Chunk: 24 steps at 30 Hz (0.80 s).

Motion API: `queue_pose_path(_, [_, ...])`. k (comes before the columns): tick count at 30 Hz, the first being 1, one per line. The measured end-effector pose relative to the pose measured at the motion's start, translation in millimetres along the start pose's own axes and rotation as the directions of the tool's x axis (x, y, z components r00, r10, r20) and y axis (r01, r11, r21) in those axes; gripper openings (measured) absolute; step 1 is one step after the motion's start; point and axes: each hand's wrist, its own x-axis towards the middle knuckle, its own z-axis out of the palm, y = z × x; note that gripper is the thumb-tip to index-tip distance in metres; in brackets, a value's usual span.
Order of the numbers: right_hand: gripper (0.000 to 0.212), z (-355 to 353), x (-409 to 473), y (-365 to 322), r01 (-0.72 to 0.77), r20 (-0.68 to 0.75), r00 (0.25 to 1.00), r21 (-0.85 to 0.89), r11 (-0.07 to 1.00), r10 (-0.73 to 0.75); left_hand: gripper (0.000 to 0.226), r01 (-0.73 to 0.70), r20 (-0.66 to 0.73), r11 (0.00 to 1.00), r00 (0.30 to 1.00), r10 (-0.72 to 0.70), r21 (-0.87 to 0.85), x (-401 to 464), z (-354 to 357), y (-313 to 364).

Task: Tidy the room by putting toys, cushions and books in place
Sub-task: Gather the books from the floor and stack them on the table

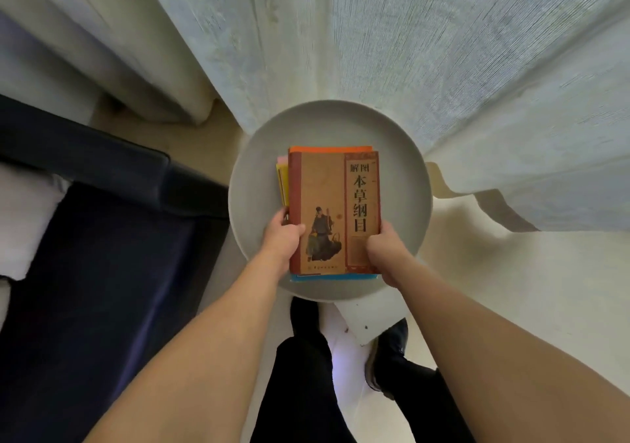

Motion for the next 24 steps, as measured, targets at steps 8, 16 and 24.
queue_pose_path(8, [0.049,-47.8,-127.9,-38.6,0.096,-0.035,0.994,-0.189,0.977,-0.104,0.048,-0.171,-0.058,0.821,0.969,0.24,0.544,-131.2,-0.2,47.1])
queue_pose_path(16, [0.046,-150.3,-260.2,16.3,0.254,-0.095,0.949,-0.33,0.909,-0.3,0.038,-0.413,0.158,0.593,0.887,0.434,0.691,-283.5,57.1,34.7])
queue_pose_path(24, [0.058,-227.1,-316.8,115.5,0.22,-0.348,0.902,-0.132,0.966,-0.254,0.041,-0.58,0.459,0.212,0.778,0.428,0.786,-342.9,142.1,23.8])
